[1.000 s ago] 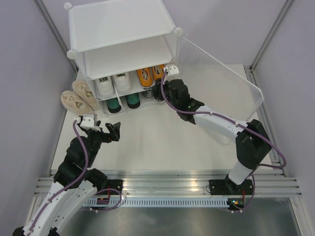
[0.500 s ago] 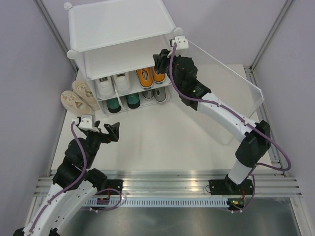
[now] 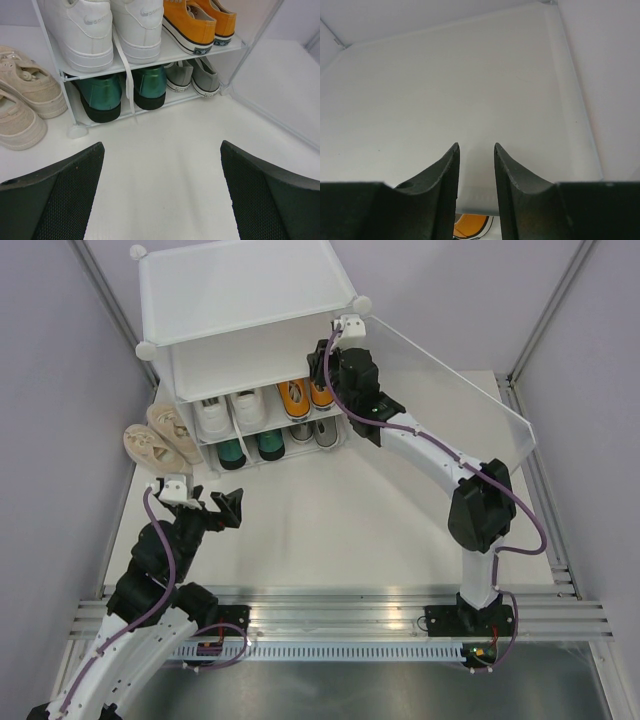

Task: Place and organize the shoes in the shoe cabinet

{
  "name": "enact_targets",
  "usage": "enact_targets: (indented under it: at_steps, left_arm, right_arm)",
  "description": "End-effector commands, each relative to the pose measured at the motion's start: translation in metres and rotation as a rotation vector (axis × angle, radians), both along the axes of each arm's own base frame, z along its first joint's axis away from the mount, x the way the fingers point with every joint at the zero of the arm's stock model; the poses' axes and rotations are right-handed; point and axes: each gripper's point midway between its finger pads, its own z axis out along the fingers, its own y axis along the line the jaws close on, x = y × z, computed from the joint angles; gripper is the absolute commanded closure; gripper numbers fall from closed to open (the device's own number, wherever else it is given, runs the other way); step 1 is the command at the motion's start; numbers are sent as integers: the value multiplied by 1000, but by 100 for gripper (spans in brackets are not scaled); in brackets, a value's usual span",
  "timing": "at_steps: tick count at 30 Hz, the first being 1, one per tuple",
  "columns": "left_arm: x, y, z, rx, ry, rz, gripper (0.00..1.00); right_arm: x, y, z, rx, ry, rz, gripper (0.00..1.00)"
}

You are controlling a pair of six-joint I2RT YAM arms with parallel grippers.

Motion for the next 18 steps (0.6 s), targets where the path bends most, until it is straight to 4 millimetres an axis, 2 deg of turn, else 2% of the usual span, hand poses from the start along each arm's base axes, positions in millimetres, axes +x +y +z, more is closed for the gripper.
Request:
enact_targets:
  at_steps: [1,3,5,9,10,11,12,13,14,15,16,18]
  left_arm:
    - [3,2,7,16,-33,14,0]
    - [3,3,6,16,-31,17,0]
    - [3,5,7,15,-31,29,0]
    - [4,11,9,8,-39,63,0]
    - [4,15,9,8,-40,81,0]
    - [5,16,8,9,-38,91,0]
    - [5,19,9,7,-39,109,0]
    - [6,21,8,10,-36,118,0]
    - [6,22,8,11,-35,126,0]
    - [7,25,7,11,-33,149,0]
    - [7,27,7,11,-30,161,0]
    - [9,36,5,15,-19,218,0]
  right_arm:
    - [-6,8,-29,-32,88,40,61]
    - [-8,6,-25,-28,83,42,59]
    - [-12,4,-12,-22,65,47,55]
    - [-25,-1,0,-31,48,70,43]
    - [-31,-5,14,-21,28,75,42]
    - [-36,-6,18,-22,19,90,41]
    - [-40,-7,15,-29,26,96,38]
    - [-48,-13,32,-14,-2,101,37]
    - [-53,-15,39,-8,-19,107,36]
    - [-59,-16,33,-18,-16,125,34]
    - [-68,-21,47,-2,-46,137,34]
    - [-86,-25,55,9,-73,180,33]
